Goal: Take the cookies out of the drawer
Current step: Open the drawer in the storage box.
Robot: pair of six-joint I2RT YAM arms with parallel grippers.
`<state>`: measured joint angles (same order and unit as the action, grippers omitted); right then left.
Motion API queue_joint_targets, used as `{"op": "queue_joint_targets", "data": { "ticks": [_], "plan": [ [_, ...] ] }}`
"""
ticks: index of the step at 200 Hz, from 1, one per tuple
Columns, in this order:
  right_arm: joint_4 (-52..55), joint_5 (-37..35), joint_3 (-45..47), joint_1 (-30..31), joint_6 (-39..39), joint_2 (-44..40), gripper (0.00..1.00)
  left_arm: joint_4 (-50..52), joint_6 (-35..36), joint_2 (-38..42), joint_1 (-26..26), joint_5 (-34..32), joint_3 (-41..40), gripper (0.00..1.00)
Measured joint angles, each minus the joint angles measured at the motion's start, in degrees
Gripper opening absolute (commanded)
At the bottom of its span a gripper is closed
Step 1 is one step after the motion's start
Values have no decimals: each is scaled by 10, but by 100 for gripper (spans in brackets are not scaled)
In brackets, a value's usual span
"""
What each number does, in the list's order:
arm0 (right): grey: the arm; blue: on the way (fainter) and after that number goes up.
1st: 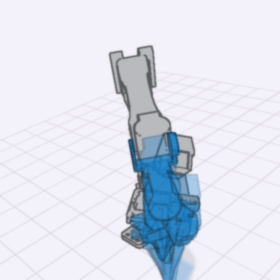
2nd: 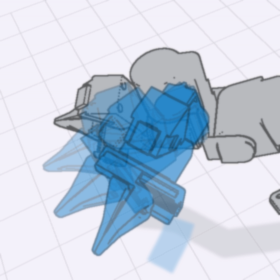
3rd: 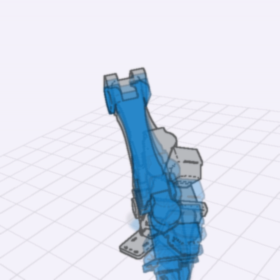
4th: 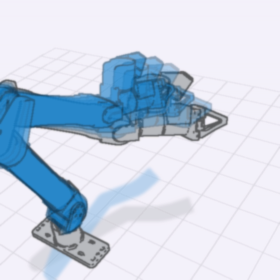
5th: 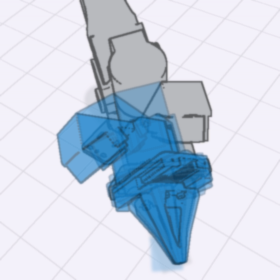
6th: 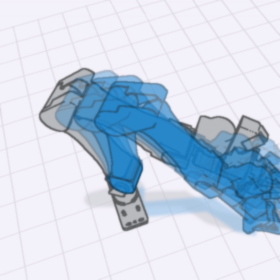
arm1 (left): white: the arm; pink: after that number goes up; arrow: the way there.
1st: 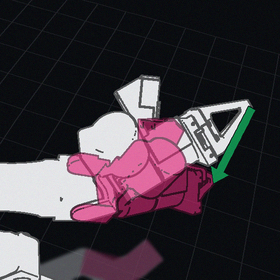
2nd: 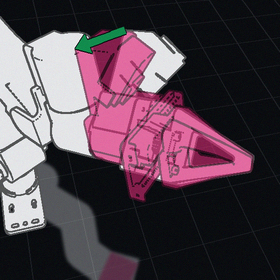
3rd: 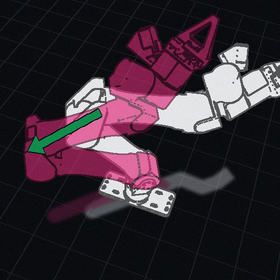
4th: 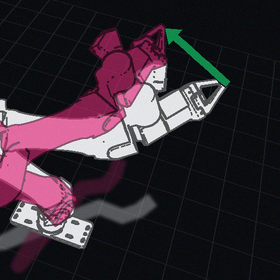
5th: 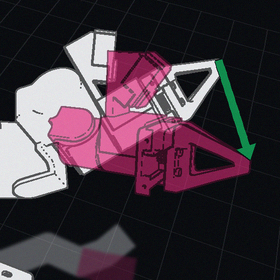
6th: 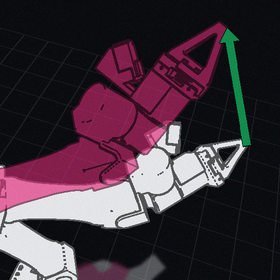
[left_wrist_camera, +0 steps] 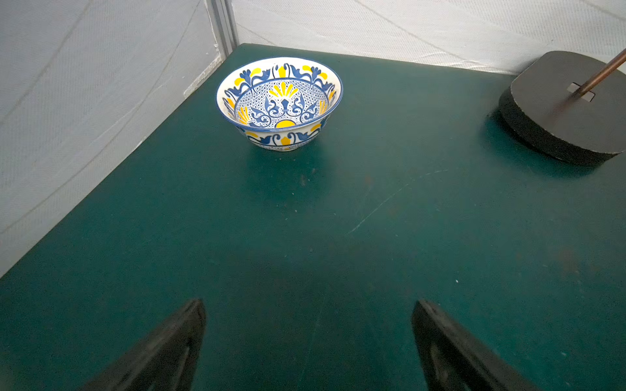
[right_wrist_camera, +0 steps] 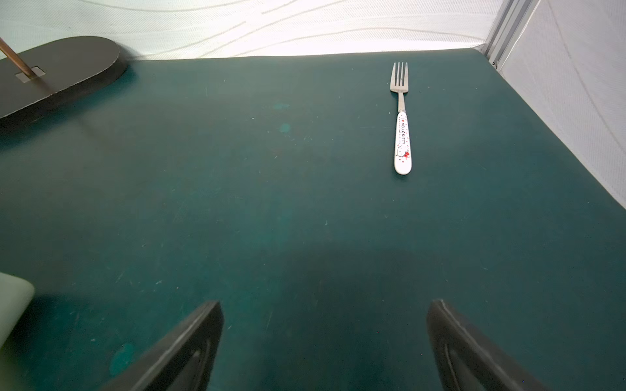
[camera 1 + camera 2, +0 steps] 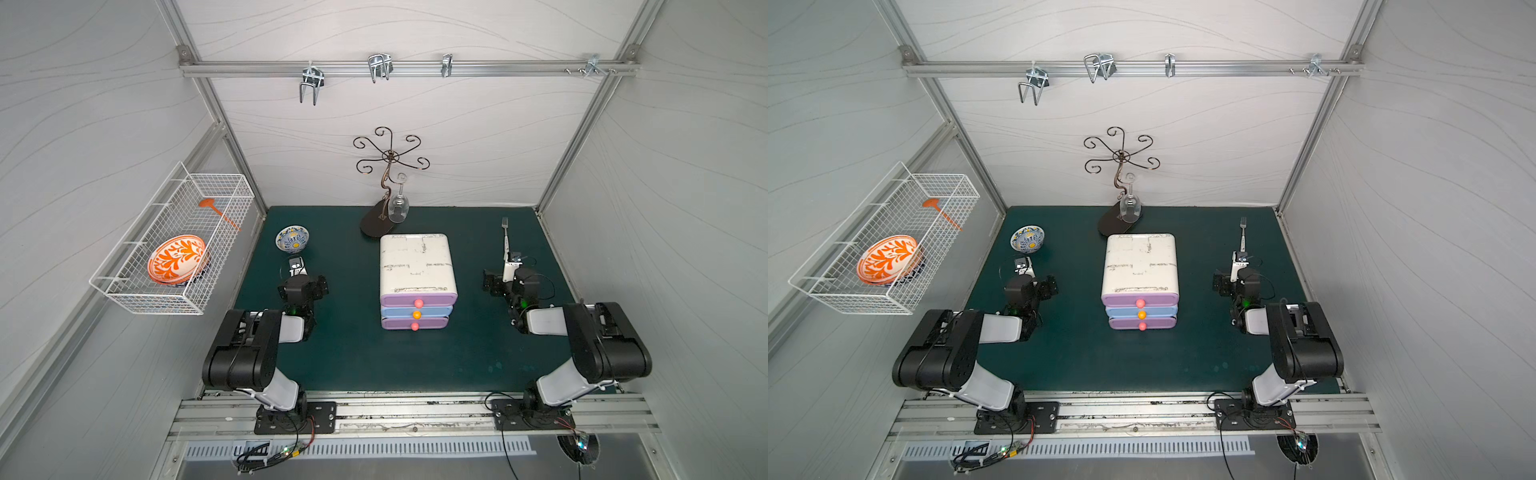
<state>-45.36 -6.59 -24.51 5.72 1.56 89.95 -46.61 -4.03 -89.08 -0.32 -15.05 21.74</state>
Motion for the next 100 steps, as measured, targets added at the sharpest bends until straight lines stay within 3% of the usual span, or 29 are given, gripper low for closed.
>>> {"op": "queue_joint_targets", "data": {
  "ticks": [100],
  "plan": [
    [0,0,0,0,0,0,99,30,6,7,0,7,10,100]
  ]
}}
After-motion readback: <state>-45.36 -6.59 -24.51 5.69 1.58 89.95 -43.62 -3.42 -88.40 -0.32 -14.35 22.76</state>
